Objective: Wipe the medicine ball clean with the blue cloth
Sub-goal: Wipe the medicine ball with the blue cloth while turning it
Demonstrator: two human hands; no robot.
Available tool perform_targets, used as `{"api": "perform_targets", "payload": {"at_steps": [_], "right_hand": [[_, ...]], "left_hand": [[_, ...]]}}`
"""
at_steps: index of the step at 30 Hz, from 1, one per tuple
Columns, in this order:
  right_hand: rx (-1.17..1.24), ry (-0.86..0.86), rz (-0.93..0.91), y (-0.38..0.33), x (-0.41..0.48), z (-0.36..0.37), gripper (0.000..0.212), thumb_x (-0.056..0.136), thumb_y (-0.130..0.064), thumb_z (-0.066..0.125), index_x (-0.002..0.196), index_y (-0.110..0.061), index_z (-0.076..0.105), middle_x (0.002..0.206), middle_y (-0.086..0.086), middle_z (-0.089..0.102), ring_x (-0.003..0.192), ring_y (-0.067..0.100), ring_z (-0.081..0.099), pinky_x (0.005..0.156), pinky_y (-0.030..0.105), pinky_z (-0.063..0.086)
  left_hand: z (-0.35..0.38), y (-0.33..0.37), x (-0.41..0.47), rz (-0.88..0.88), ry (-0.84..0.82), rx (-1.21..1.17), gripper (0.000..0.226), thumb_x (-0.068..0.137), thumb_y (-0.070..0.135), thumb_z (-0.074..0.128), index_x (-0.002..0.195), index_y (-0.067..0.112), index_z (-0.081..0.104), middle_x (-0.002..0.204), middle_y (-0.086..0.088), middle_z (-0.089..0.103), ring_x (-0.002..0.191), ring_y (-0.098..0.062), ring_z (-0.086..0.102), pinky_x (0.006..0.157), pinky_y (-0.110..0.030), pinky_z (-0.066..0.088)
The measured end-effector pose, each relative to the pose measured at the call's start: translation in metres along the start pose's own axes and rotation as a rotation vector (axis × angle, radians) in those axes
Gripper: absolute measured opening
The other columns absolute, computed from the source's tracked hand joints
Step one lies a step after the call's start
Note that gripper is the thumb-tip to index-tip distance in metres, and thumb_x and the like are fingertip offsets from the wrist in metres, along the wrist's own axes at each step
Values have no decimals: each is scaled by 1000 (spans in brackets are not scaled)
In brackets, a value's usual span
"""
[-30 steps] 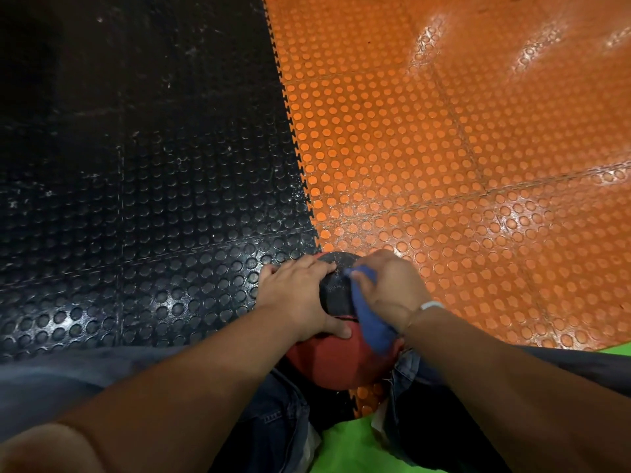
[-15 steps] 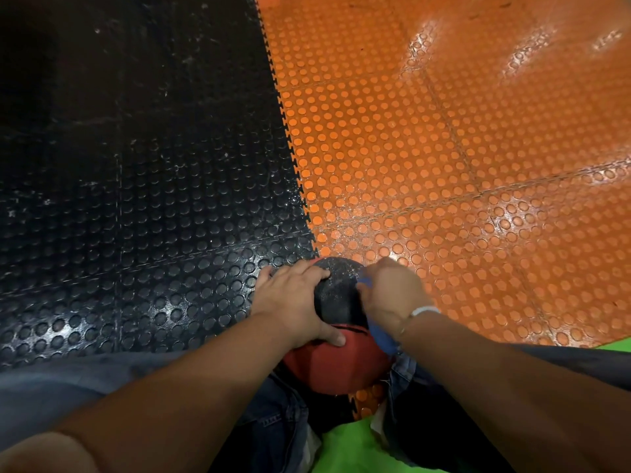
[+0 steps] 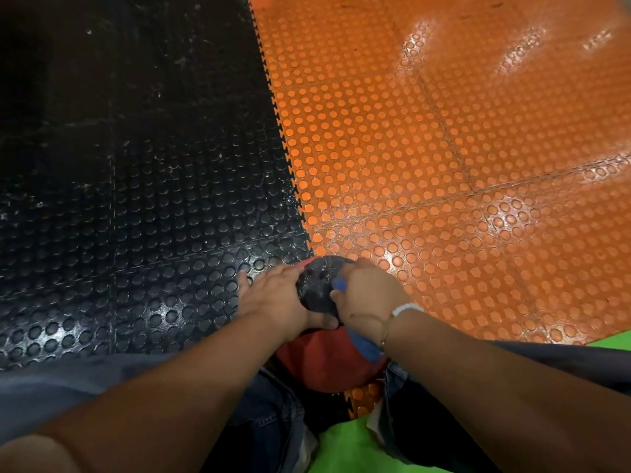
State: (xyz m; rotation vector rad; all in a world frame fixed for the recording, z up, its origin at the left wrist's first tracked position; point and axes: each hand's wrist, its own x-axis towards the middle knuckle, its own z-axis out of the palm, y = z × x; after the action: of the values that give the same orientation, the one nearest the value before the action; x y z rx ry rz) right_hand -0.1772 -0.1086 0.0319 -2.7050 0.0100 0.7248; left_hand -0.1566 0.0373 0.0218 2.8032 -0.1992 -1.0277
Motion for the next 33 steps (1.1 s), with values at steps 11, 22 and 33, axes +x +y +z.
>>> {"api": "perform_targets", "payload": {"at_steps": [11, 22, 33], "right_hand": [[-11, 105, 30, 11, 4, 0, 28, 93, -27, 48, 115, -15, 59, 118, 6, 52, 102, 26, 55, 82, 30, 44], [-83, 46, 34, 10, 12, -6, 21, 91, -18, 51, 109, -11, 58, 112, 9, 53, 98, 28, 56, 73, 27, 40], [-4, 13, 81, 26, 17, -8, 22, 92, -26, 52, 107, -14, 62, 115, 8, 60, 100, 28, 57, 81, 31, 47]], "left_hand": [[2, 1, -3, 44, -16, -11, 112, 56, 83, 61, 148, 34, 22, 156, 9, 22, 144, -13, 19, 115, -49, -10], [2, 4, -3, 94, -8, -8, 110, 58, 81, 63, 148, 33, 23, 154, 9, 24, 143, -12, 21, 115, -46, -11], [1, 3, -1, 112, -20, -87, 109, 57, 73, 72, 148, 33, 25, 154, 10, 25, 143, -12, 21, 116, -41, -10]]}}
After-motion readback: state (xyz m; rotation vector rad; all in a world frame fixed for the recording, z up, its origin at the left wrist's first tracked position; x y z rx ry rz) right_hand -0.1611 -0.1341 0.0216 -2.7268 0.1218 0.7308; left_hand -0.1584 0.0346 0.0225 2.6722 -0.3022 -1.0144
